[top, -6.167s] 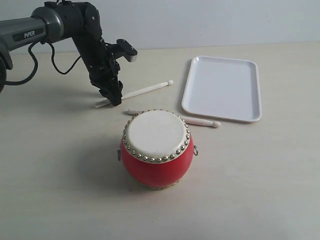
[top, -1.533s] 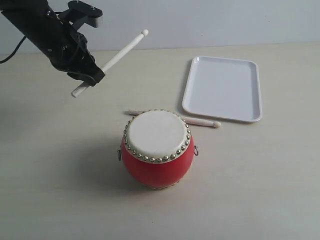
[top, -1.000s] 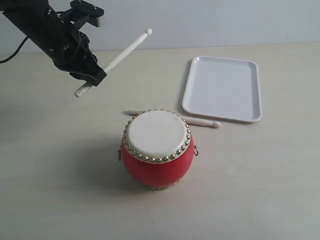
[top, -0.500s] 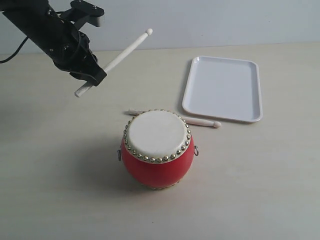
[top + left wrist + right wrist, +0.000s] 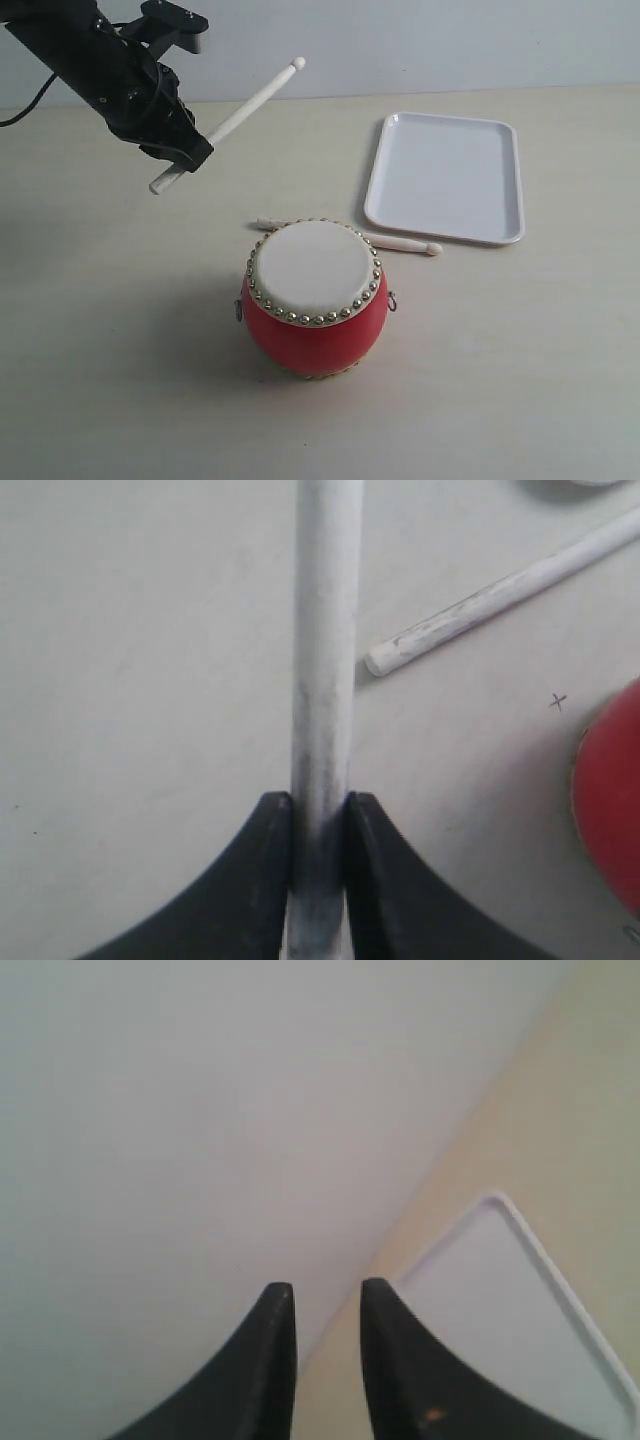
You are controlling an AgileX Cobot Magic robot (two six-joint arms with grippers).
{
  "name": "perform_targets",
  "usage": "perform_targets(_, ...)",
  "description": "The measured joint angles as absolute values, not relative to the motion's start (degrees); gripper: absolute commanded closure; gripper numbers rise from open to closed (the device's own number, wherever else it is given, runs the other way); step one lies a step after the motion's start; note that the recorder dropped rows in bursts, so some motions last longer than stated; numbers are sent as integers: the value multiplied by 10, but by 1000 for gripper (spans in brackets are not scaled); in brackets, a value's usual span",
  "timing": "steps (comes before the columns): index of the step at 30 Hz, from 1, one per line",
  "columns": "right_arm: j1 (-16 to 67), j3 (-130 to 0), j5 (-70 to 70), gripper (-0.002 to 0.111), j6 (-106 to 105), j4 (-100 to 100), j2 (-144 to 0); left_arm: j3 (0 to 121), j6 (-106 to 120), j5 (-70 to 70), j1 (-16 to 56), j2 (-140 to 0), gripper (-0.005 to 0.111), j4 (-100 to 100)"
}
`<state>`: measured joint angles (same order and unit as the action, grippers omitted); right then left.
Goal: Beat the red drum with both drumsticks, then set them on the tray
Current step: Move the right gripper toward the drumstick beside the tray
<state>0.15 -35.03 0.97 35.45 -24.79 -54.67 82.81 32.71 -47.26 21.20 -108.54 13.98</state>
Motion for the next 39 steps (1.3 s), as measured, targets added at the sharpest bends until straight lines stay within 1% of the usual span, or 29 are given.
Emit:
perform_targets(1,5,-360,22,85,362,-253,-573,828,327,-473,212,-1085,107,140)
perform_targets(3,37,-397,44,85,377,-320,-673,828,327,-473,212,-1085,107,140)
perform_targets(5,59,-424,73,85,381,-379,-720,828,328,-472,212,-1085,107,140)
perform_targets(8,69,-437,103,85,381,-401,-748,828,332,-472,212,-1085,107,140)
perform_targets(15,69,-438,103,85,382,-404,-753,828,336,-472,212,-1085,107,140)
perform_targets(29,69,-440,-68,85,381,-405,-824,828,339,-472,212,-1085,107,140)
perform_targets(32,69,-440,-77,85,430,-408,-838,828,339,-472,212,-1085,107,140)
perform_targets(36,69,-443,-16,85,538,-447,-848,828,340,-471,212,-1085,107,140)
perform_targets(39,69,-471,84,85,563,-461,-857,828,340,-470,212,-1085,107,140)
